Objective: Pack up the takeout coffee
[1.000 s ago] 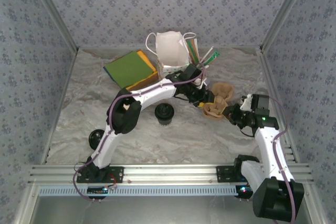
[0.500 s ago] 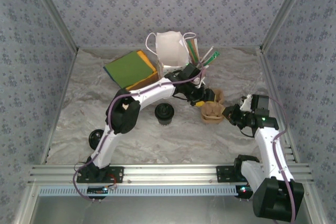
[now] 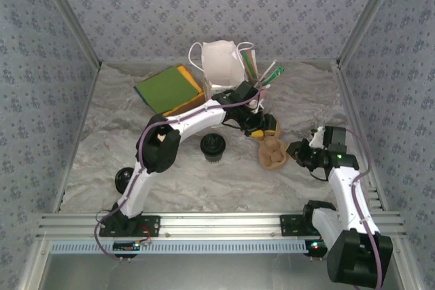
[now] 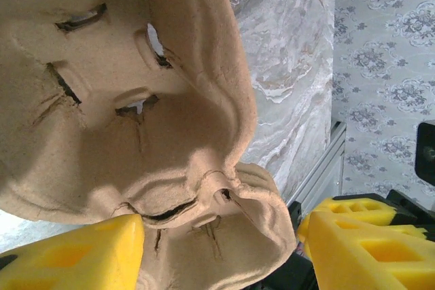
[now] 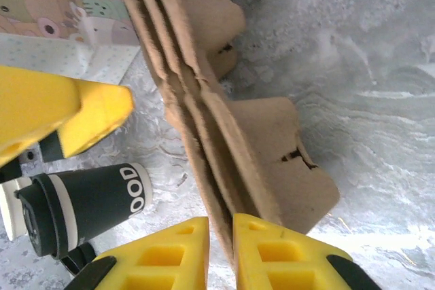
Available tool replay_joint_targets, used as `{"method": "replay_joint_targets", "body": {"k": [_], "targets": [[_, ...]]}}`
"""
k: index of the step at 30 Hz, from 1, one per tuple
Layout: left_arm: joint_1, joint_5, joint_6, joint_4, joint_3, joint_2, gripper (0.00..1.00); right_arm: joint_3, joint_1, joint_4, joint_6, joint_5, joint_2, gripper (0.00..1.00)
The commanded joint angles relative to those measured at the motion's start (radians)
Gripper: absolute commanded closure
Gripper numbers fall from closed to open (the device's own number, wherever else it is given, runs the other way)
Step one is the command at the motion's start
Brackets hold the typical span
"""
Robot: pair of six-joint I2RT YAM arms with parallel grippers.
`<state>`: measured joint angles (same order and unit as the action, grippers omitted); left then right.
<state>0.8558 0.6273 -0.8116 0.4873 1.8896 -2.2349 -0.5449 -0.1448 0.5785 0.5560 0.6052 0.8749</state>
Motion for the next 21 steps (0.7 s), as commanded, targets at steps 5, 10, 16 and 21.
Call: {"method": "replay_joint_targets", "body": {"k": [5,10,16,21], "targets": [[0.023,-0.075,0.066,0.103,0.041,0.066,0.35,0.005,0.011,0.018,-0.037,-0.037,-0.005,0.72],[0.025,-0.159,0.093,0.155,0.036,0.112,0.35,-0.029,0.021,0.018,-0.05,-0.056,0.009,0.71],[0.028,-0.272,0.105,0.287,0.11,0.069,0.46,-0.077,0.046,0.018,-0.051,-0.139,0.041,0.63],[0.04,-0.325,0.128,0.337,0.212,-0.006,0.54,-0.126,0.041,-0.012,-0.053,-0.181,0.145,0.71]]}}
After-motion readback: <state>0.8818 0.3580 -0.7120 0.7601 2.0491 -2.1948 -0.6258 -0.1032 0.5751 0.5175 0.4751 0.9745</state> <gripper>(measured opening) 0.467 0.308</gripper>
